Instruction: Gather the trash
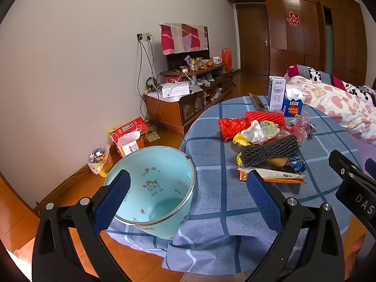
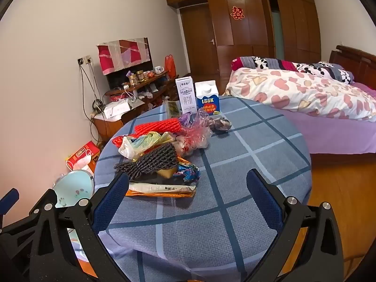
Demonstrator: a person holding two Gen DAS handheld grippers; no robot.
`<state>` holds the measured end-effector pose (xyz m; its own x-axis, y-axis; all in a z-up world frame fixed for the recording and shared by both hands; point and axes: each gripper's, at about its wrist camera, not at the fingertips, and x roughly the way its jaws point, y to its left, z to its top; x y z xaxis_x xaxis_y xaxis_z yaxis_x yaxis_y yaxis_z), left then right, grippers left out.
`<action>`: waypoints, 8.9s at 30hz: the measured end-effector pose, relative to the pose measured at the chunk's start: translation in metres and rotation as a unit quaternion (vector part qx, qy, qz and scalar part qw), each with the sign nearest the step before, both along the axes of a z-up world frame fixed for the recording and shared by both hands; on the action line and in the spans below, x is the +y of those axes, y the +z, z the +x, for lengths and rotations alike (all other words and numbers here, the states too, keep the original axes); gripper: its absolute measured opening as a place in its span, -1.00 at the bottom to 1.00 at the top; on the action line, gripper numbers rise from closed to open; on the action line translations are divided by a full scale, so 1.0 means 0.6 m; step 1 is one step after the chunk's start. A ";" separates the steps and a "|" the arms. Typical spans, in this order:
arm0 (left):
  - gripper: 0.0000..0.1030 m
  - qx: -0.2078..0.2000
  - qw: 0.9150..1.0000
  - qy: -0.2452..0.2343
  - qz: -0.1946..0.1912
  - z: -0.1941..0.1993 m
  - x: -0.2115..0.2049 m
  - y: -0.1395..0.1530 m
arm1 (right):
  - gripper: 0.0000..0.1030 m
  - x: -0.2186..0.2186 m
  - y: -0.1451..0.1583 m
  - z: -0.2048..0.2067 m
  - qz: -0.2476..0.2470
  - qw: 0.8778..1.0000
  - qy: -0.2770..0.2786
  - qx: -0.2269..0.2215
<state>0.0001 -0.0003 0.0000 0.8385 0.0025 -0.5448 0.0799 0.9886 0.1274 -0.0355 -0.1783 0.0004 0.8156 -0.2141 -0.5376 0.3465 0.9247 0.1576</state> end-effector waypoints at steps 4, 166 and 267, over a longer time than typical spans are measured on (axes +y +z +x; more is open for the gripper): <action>0.88 -0.002 1.000 0.001 -0.001 -0.001 -0.001 0.001 | 0.91 0.002 0.002 -0.002 0.000 1.000 0.001 -0.002; -0.75 0.057 0.971 -0.221 -0.072 0.133 -0.126 -0.048 | -0.59 -0.125 -0.079 0.109 0.062 0.995 0.054 0.065; 0.62 0.081 0.997 0.017 -0.005 0.126 0.120 -0.083 | 0.85 0.093 -0.062 0.183 -0.033 0.988 0.125 0.089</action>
<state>0.0759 0.0717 -0.0497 0.7388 0.0243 -0.6735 0.0643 0.9922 0.1064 0.0746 -0.1225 -0.0368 0.7412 -0.0573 -0.6688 0.1224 0.9912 0.0507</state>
